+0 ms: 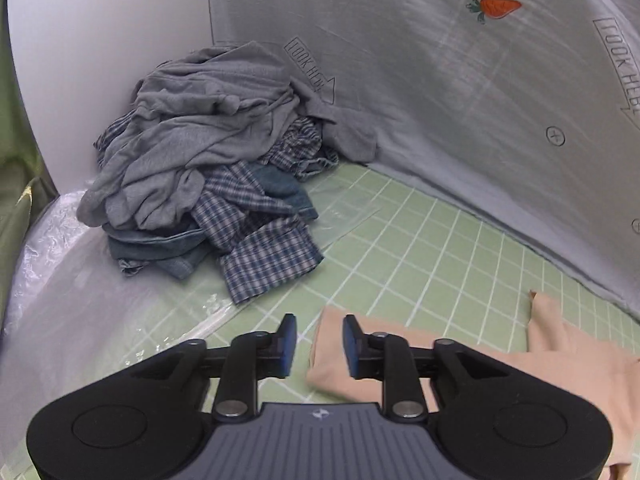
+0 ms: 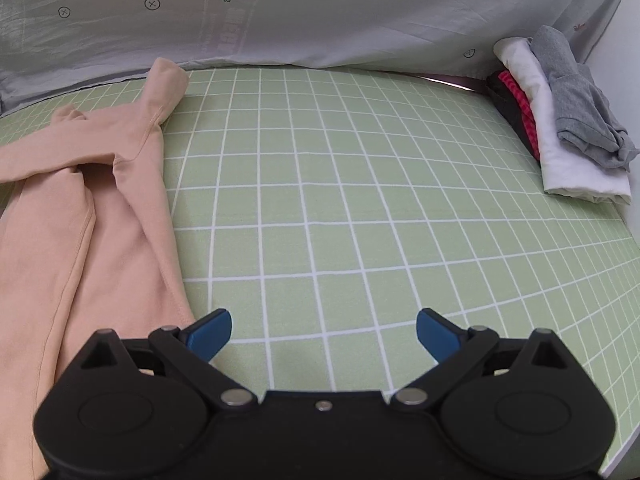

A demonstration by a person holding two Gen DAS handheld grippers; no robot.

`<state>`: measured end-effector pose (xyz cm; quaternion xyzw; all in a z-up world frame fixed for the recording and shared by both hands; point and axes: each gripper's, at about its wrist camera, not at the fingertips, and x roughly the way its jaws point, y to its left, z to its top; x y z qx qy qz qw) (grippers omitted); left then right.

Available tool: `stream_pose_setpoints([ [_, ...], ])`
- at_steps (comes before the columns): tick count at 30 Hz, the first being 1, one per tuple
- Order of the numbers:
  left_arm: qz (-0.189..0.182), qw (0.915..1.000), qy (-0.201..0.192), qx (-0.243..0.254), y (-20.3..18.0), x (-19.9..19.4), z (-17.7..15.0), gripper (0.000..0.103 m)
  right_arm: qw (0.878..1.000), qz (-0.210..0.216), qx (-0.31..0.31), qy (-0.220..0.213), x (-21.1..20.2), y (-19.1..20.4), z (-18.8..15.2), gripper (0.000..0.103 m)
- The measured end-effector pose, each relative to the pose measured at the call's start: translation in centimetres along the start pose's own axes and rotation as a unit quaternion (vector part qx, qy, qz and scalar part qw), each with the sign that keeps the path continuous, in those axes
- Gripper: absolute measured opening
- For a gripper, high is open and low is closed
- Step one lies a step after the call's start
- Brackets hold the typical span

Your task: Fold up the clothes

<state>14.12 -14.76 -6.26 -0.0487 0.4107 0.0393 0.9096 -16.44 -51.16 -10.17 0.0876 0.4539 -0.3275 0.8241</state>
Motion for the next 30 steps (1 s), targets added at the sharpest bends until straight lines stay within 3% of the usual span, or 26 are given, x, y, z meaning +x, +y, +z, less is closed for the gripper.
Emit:
stream_pose_setpoints([
  [1,-0.002,1.0000,0.005,0.002,0.5,-0.1,-0.6,0.057,1.000,-0.001,0.000,0.000,-0.2,0.2,-0.1,0.100],
  [4,-0.025,0.9995,0.017,-0.002,1.0,-1.7,-3.1,0.067,1.000,0.002,0.004,0.001,-0.8,0.4,-0.6,0.100],
  [9,-0.040,0.9976,0.055,0.013,0.1,-4.8,-8.2,0.071,0.999,0.036,0.006,0.008,-1.3,0.7,-2.1,0.097],
  [12,-0.052,0.9952,0.083,0.004,-0.2,-6.9,-11.5,0.071,0.997,0.076,0.022,0.013,-1.5,0.4,-3.0,0.088],
  [15,-0.068,0.9924,0.102,0.013,-0.8,-9.0,-14.0,0.072,0.994,0.107,0.025,0.023,-1.3,0.3,-3.8,0.078],
  [21,-0.067,0.9935,0.080,0.046,-0.9,-13.3,-16.5,0.072,0.988,0.150,0.015,0.036,-1.0,0.3,-5.2,0.048],
  [26,-0.064,0.9933,0.080,0.054,0.1,-15.0,-17.7,0.072,0.986,0.162,-0.016,0.022,-2.0,1.1,-5.9,0.005],
  [30,-0.064,0.9915,0.089,0.069,1.4,-15.4,-18.1,0.072,0.987,0.159,-0.021,-0.002,-3.8,1.9,-6.4,0.004],
])
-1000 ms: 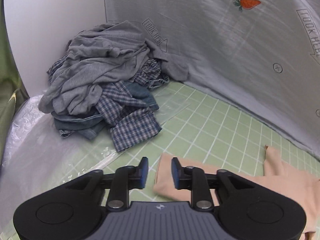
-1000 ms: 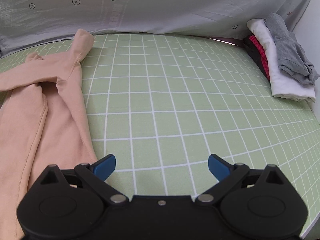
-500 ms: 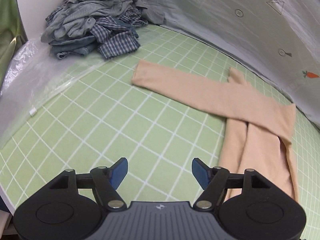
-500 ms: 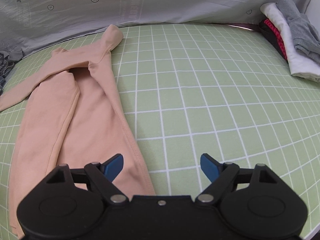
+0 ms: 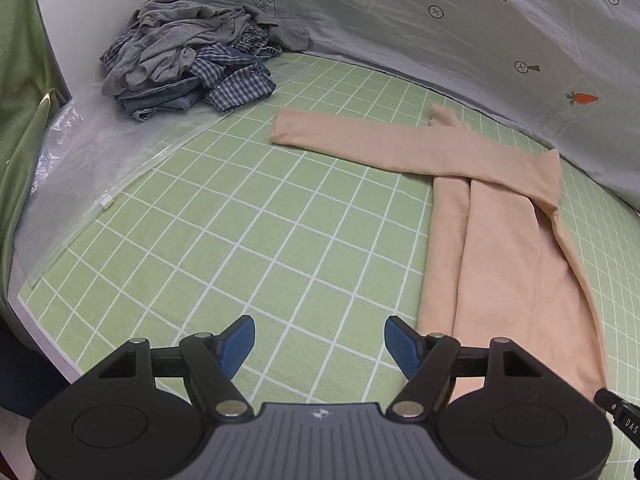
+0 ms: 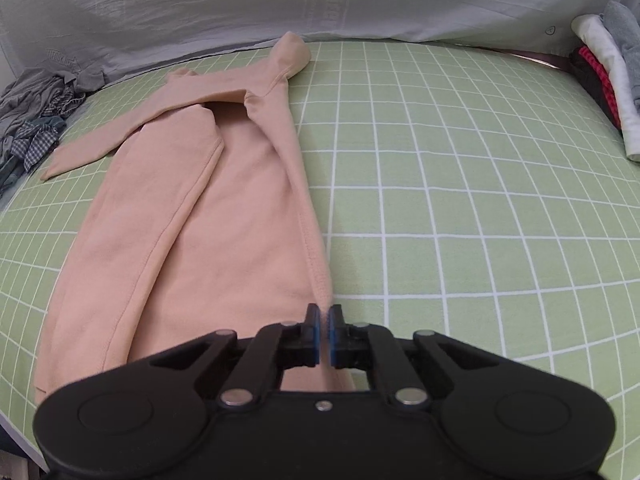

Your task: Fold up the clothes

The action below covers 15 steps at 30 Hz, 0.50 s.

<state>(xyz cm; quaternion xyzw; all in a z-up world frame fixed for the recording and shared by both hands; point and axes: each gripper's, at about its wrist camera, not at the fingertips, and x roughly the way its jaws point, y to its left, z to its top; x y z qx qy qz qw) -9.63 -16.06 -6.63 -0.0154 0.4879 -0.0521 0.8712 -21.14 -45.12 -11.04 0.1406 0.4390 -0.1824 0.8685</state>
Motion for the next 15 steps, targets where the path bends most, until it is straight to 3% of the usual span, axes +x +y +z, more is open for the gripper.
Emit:
stream_pose_setpoints([
  [9,-0.022,0.9993,0.018,0.025,3.6,0.0,1.0,0.072,0.999,-0.015,0.003,-0.050,-4.2,4.5,0.3,0.004],
  [15,-0.013,0.9988,0.015,0.044,7.2,0.2,2.3,0.072,0.998,-0.010,-0.002,-0.058,-4.4,9.4,0.3,0.004],
])
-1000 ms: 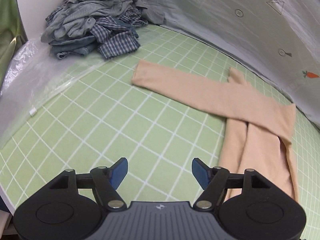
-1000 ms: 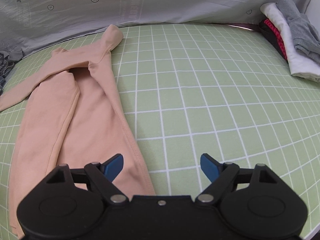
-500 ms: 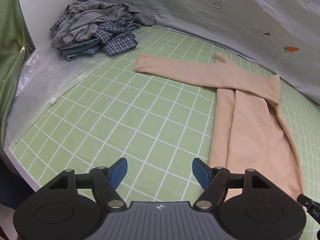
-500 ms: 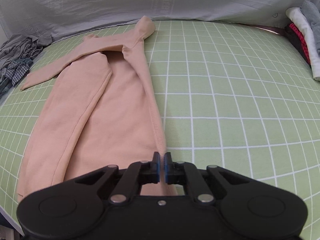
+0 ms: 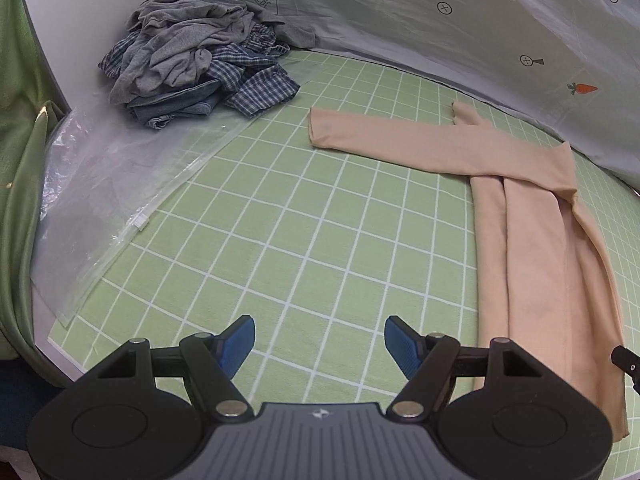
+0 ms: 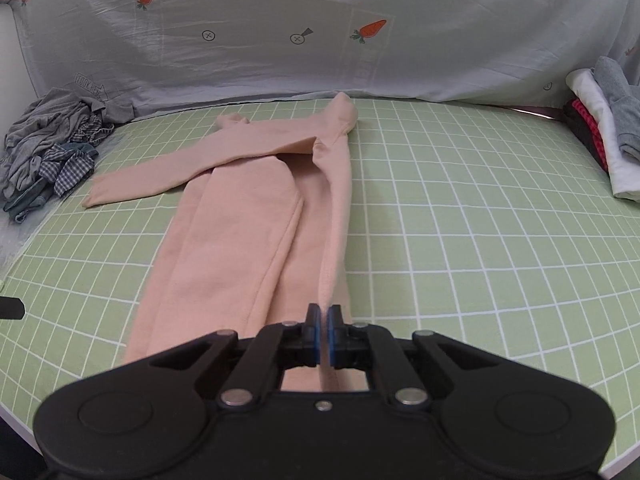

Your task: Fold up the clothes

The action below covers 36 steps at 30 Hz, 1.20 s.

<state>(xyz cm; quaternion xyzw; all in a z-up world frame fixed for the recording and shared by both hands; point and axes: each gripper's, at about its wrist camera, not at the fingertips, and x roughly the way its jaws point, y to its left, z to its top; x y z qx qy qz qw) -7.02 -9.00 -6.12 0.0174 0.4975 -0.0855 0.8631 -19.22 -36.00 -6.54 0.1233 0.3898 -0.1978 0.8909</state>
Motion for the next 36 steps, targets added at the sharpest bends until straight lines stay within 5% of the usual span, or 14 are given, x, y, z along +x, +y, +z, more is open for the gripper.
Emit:
stream_pose_setpoints([
  [10,0.027,0.9995,0.016,0.009,4.5,0.8,0.6,0.072,0.997,0.013,0.061,0.050,3.6,4.3,-3.2,0.012],
  [15,0.013,0.9993,0.022,0.029,3.8,1.2,0.7,0.072,0.993,0.013,0.113,0.014,0.9,3.1,-3.3,0.037],
  [19,0.000,0.9986,0.029,0.044,2.8,1.6,0.6,0.072,0.989,-0.050,0.139,-0.006,0.0,1.0,-3.1,0.057],
  [26,-0.006,0.9979,0.039,0.051,2.1,2.3,0.5,0.073,0.988,-0.100,0.101,0.058,2.1,0.9,-5.4,0.060],
  [36,-0.001,0.9993,0.035,0.015,1.3,3.7,3.0,0.078,0.990,-0.110,0.081,0.024,1.4,0.6,-3.1,0.080],
])
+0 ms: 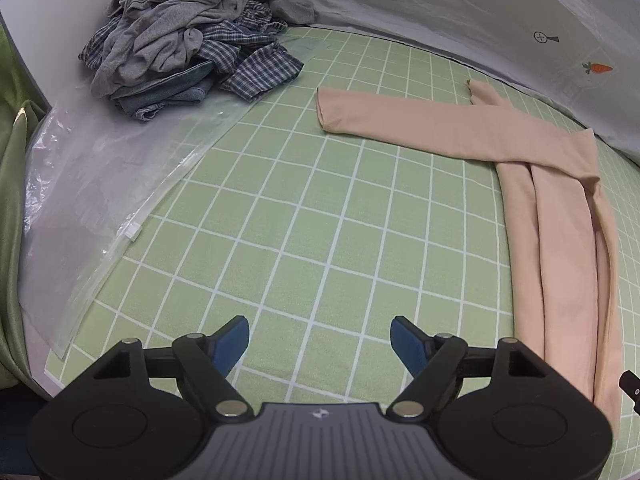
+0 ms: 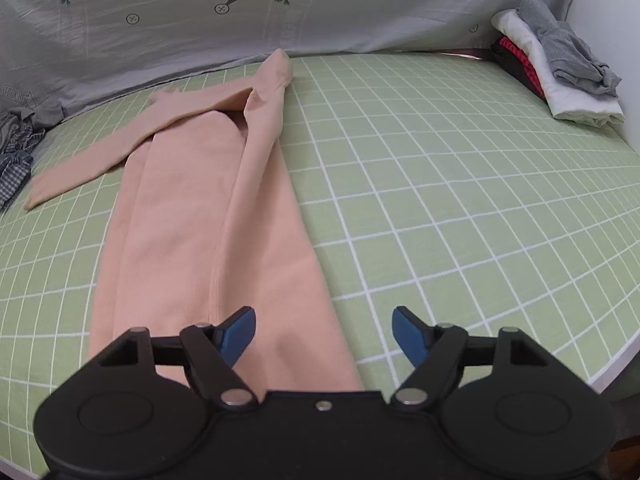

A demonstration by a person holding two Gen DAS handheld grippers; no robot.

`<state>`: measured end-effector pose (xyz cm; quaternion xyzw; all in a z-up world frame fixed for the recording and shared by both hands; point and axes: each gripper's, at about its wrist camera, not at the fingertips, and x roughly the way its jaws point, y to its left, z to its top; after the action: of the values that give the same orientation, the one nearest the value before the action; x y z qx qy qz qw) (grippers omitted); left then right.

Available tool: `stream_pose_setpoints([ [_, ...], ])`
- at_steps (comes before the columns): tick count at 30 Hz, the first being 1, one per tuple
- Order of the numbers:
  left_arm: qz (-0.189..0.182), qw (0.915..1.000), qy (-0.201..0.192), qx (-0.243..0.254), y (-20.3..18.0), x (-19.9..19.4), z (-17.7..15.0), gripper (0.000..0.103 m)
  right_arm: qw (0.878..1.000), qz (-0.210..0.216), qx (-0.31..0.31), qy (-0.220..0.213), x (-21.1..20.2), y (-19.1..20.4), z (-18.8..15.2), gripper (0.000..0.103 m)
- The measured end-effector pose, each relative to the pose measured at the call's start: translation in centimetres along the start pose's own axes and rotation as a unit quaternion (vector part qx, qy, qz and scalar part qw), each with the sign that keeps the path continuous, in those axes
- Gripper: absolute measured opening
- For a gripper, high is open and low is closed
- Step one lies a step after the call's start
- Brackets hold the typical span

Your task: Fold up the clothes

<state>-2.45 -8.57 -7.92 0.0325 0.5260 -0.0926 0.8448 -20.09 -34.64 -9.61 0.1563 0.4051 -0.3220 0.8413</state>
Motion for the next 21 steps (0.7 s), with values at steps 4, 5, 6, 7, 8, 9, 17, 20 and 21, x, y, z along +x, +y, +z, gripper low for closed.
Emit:
stream_pose_setpoints([
  [4,0.005,0.9997,-0.001,-0.024,-0.5,1.1,2.0,0.078,1.000,-0.003,-0.016,-0.015,0.7,-0.1,2.3,0.083],
  [5,0.008,0.9995,-0.001,-0.030,-0.6,1.4,2.5,0.078,1.000,0.000,-0.018,-0.018,1.1,-0.2,3.2,0.083],
  [6,0.011,0.9993,-0.002,-0.036,-0.6,1.7,3.2,0.078,1.000,0.003,-0.020,-0.020,1.5,-0.3,4.1,0.083],
  [7,0.013,0.9990,-0.003,-0.043,-0.5,2.0,3.9,0.078,0.999,0.006,-0.022,-0.023,1.9,-0.4,5.0,0.083],
  [8,0.016,0.9987,-0.004,-0.047,-0.6,2.5,4.8,0.078,0.999,0.011,-0.020,-0.025,2.4,-0.5,6.1,0.083],
  [9,0.019,0.9985,-0.004,-0.051,-0.6,3.0,5.6,0.078,0.999,0.016,-0.017,-0.028,2.9,-0.7,7.2,0.084],
  [17,0.046,0.9974,0.009,-0.056,-0.4,10.0,13.4,0.078,0.996,0.028,-0.044,-0.067,10.3,1.9,17.3,0.099],
  [20,0.044,0.9974,0.015,-0.055,-0.4,12.6,15.8,0.078,0.996,0.018,-0.059,-0.067,13.6,3.6,20.3,0.099],
  [21,0.048,0.9972,0.013,-0.055,-0.5,13.3,16.3,0.078,0.996,0.015,-0.063,-0.068,14.6,4.2,21.1,0.099],
])
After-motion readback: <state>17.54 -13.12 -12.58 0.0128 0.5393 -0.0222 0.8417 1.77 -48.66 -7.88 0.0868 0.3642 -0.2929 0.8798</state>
